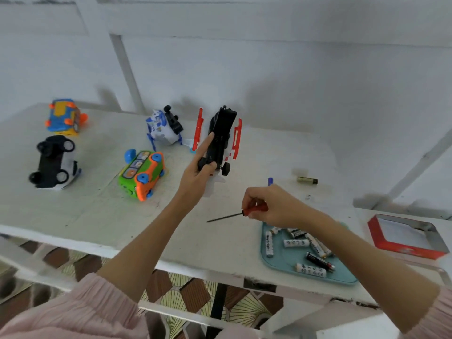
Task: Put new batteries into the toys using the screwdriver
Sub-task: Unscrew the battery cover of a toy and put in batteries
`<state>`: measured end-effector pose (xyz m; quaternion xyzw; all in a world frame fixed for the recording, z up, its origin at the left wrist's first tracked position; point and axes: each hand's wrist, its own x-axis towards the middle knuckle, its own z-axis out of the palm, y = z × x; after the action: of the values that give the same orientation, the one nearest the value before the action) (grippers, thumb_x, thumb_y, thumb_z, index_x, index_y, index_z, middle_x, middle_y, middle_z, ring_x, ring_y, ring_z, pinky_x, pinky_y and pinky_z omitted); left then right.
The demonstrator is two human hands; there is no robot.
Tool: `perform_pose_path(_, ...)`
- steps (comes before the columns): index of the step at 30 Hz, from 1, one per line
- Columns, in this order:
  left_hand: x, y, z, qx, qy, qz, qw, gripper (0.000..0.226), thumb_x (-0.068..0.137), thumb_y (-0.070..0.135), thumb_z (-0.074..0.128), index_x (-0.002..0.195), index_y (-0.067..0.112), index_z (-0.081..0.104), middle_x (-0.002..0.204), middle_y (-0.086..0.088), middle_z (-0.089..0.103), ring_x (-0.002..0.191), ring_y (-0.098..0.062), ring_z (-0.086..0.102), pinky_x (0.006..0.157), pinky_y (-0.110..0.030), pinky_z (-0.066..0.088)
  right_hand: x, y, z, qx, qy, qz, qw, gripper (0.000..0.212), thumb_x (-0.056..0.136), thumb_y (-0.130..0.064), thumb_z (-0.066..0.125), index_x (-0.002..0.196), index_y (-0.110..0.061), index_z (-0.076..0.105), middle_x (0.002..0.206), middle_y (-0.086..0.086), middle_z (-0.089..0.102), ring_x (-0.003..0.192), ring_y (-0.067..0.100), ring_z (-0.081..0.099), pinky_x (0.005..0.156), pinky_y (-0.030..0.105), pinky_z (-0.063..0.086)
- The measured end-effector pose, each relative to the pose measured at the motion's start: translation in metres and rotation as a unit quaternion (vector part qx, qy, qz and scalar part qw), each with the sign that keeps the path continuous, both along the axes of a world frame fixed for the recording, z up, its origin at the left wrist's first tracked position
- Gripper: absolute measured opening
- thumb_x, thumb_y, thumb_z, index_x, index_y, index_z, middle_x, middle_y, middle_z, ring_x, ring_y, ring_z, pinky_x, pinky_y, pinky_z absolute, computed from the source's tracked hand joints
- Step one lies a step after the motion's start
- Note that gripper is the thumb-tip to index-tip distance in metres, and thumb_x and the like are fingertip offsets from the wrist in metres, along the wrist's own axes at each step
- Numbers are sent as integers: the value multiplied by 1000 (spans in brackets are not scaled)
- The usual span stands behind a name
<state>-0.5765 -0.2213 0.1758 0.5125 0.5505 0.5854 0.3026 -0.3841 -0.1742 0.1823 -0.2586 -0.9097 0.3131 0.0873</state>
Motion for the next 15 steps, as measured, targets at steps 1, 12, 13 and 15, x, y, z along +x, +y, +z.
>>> perform_pose_path(1, -4, -3, -2, 3, -8, 4, 1000, 62, 94, -9, 36, 140, 32, 28, 133, 31, 33, 103, 21, 49, 81, -8, 43, -6, -3, -5, -9, 0, 10, 1000, 12, 82, -6, 65, 92, -12, 64, 84, -8, 64, 79, 2, 62, 79, 17, 51)
perform_pose_path(12, -17, -11, -23, -4, -22, 20, 1000, 64, 94, -6, 38, 136, 42, 32, 139, 17, 42, 116, 9, 48, 90, -13, 44, -32, -14, -42, 18, -27, -1, 999, 17, 79, -3, 66, 93, -10, 70, 98, 7, 59, 91, 17, 49, 81, 21, 39)
perform_pose_path(13, -16, -10, -23, -6, -19, 16, 1000, 64, 94, -6, 38, 136, 42, 31, 136, 20, 43, 114, 10, 49, 89, -13, 44, -31, -15, -43, 32, -29, 0, 999, 18, 79, -3, 67, 95, -10, 71, 98, 7, 59, 92, 19, 47, 82, 24, 38)
perform_pose_path(15, -16, -10, -23, -7, -14, 13, 1000, 63, 94, -6, 38, 138, 40, 31, 134, 23, 42, 113, 13, 49, 89, -12, 43, -29, -15, -38, 41, -22, -3, 999, 23, 79, -3, 67, 101, -13, 70, 104, 5, 58, 97, 17, 46, 87, 26, 37)
